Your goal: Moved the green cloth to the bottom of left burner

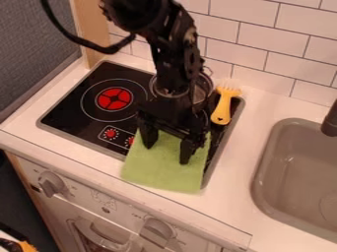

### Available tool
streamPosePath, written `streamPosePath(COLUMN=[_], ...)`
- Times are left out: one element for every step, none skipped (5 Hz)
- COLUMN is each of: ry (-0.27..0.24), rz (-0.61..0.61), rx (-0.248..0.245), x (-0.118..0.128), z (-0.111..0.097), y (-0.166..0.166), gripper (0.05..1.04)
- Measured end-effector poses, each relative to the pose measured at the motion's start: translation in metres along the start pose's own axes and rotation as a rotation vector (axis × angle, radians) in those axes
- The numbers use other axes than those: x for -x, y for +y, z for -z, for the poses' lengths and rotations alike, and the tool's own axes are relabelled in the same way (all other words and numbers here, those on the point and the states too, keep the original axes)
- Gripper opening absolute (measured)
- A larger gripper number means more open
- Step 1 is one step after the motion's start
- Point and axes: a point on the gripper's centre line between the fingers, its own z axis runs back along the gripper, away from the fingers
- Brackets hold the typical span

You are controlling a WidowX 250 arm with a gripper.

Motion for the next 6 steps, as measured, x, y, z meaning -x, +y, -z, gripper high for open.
streamPosePath(ry=[0.0, -0.002, -0.003, -0.008, -0.011, -0.003], rz=[0.014, 0.013, -0.018, -0.058, -0.123, -0.149], rx=[-0.027, -0.034, -0.042, -0.053, -0.066, -0.071], x=[-0.007, -0.012, -0.013, -0.012, -0.004, 0.005], z=[0.004, 0.006, 0.007, 0.006, 0.005, 0.006], y=[0.002, 0.005, 0.018, 0.035, 0.071, 0.095], gripper=[1.001, 1.001, 1.001, 1.001, 1.001, 1.001])
